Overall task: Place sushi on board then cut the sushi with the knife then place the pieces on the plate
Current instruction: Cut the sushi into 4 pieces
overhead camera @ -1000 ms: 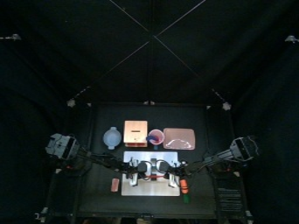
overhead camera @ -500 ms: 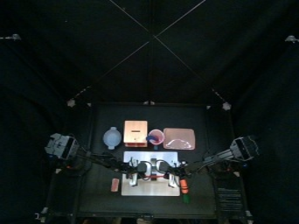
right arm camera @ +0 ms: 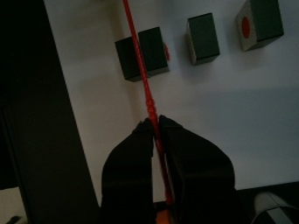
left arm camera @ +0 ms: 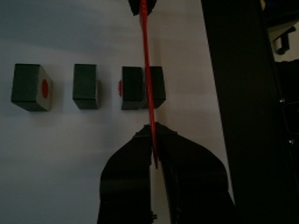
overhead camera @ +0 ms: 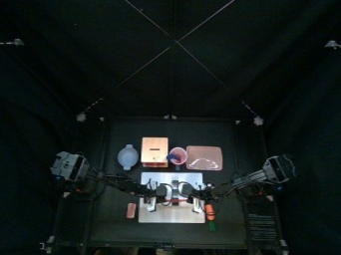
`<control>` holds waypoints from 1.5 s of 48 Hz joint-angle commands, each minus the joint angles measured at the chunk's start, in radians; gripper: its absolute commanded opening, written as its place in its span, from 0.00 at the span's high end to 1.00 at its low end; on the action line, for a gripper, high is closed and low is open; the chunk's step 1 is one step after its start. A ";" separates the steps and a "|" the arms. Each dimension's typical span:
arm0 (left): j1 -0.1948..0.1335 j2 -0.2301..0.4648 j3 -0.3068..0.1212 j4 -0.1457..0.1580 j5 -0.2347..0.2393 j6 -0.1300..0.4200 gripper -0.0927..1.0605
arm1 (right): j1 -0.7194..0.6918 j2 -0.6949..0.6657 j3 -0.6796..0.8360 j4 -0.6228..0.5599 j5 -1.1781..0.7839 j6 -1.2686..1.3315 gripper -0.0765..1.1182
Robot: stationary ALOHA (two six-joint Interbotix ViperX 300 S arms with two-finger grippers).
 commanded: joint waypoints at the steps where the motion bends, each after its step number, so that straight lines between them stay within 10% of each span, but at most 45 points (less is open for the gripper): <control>1: -0.020 -0.011 0.000 0.002 0.009 -0.002 0.57 | -0.012 -0.023 0.009 0.003 0.009 0.008 0.75; 37: -0.020 0.041 -0.005 -0.005 0.009 -0.006 0.57 | -0.005 0.041 0.017 0.032 -0.005 0.011 0.75; 72: -0.071 0.066 -0.002 -0.100 0.009 -0.008 0.57 | 0.061 0.081 0.018 0.152 -0.052 0.009 0.75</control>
